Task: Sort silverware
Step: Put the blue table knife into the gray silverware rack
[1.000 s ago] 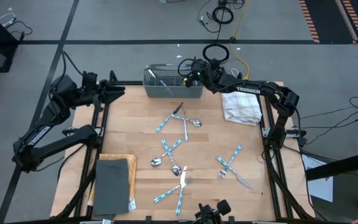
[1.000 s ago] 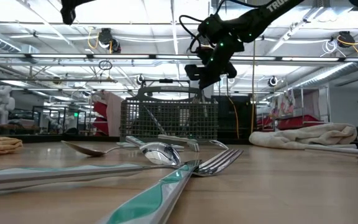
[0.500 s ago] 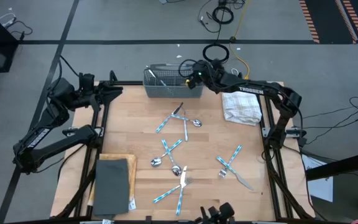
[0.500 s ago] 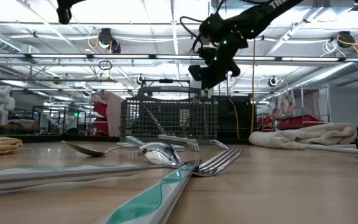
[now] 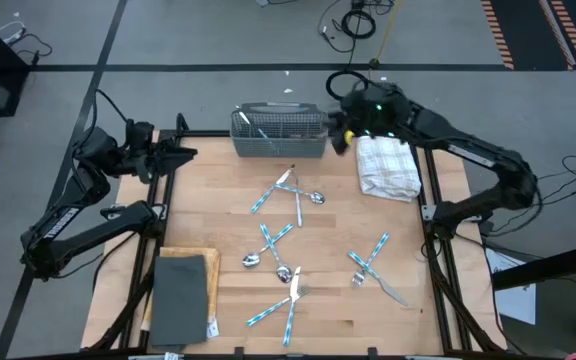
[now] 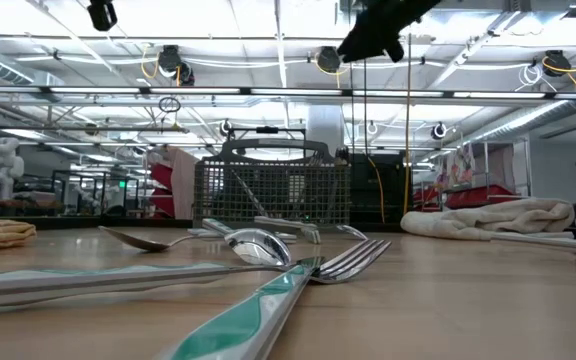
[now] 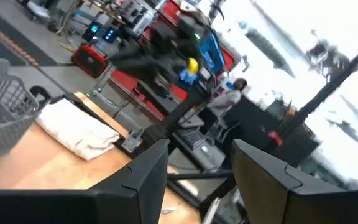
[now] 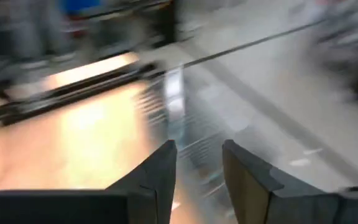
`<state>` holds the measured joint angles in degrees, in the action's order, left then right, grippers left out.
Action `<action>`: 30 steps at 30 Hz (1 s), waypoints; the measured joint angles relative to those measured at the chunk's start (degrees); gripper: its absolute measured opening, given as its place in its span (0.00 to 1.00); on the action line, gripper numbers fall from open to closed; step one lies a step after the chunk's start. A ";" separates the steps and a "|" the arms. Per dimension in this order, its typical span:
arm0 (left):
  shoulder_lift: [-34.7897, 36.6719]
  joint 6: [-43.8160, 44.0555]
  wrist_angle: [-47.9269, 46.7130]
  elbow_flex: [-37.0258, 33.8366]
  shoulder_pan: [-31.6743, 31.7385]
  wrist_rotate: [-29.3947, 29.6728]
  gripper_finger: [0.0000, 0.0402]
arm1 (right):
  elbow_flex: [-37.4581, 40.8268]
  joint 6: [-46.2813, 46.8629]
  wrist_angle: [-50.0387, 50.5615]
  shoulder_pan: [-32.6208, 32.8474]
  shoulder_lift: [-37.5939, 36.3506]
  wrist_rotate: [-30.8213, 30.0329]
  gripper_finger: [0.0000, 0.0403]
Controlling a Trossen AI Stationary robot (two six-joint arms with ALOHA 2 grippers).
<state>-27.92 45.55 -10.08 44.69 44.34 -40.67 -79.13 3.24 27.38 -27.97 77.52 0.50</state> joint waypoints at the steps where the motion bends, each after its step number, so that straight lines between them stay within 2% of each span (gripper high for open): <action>1: -0.03 1.60 0.31 0.00 0.00 0.31 0.45 | 0.00 0.65 3.61 0.57 -0.96 2.52 0.30; 4: 0.03 2.13 0.61 0.00 -0.23 0.24 0.45 | 0.00 1.94 16.22 3.43 -2.71 7.24 0.30; 10: 0.65 0.51 -0.07 0.01 -0.59 -2.31 0.45 | 0.04 8.19 36.89 11.14 -1.01 6.94 0.30; 13: 1.14 -0.33 -1.12 0.00 -0.60 -2.59 0.45 | 2.41 13.77 41.58 16.18 0.12 6.94 0.30; 18: 1.94 -3.01 -3.67 0.02 -0.61 -1.80 0.45 | 12.00 22.52 39.58 27.13 -0.30 7.16 0.30; 21: 2.01 -3.81 -4.41 0.02 -0.61 -1.63 0.45 | 18.09 29.47 33.64 33.89 -0.59 7.19 0.30; 26: 1.97 -3.99 -4.41 0.02 -0.61 -0.78 0.45 | 25.18 41.40 17.86 42.70 -0.57 7.31 0.32; 30: 1.96 -3.99 -4.89 0.02 -0.61 -0.68 0.45 | 27.61 49.35 16.41 48.04 -0.57 6.77 0.38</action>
<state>-25.96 41.56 -14.97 44.71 43.72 -41.35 -51.52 52.60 43.79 20.07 76.95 7.27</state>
